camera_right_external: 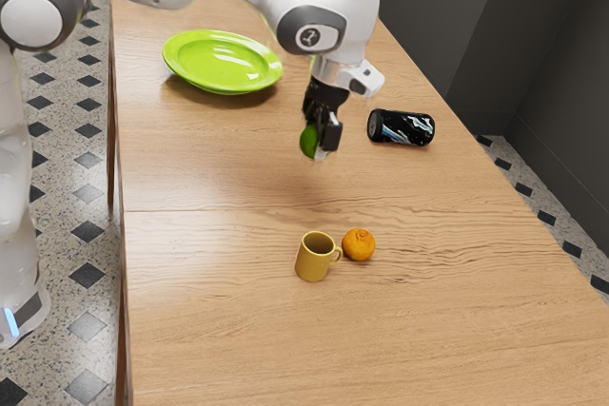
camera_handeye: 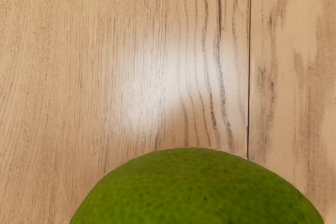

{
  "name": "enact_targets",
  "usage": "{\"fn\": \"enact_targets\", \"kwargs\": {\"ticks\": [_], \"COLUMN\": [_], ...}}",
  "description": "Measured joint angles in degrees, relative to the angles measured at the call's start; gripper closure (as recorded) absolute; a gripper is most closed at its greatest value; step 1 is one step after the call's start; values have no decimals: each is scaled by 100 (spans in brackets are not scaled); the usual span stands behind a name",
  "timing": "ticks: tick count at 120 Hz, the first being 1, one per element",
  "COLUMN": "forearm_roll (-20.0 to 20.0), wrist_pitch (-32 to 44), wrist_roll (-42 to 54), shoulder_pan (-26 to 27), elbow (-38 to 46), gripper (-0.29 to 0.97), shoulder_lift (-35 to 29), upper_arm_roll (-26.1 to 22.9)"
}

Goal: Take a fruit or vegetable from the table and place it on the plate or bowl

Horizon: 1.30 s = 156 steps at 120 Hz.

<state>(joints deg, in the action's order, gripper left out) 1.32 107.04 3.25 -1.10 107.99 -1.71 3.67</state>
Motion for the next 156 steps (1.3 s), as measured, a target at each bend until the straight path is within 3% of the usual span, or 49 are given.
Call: {"fn": "enact_targets", "kwargs": {"ticks": [14, 30, 52, 72, 92, 115, 156], "forearm_roll": [74, 114, 153, 175, 177, 52, -201], "wrist_pitch": [-196, -320, -406, -448, -475, -461, -391], "wrist_roll": [-200, -418, -710, -961, -1173, -1345, -1521], "shoulder_pan": [312, 241, -463, -1677, -2532, -2024, -2294], "elbow": [-250, -436, -764, -1055, -1365, -1864, -2128], "gripper": [43, 44, 47, 49, 51, 45, 40], "shoulder_lift": [10, 58, 168, 315, 539, 1124, 1815], "upper_arm_roll": [568, 1154, 1637, 1524, 1538, 1544, 1562]}}
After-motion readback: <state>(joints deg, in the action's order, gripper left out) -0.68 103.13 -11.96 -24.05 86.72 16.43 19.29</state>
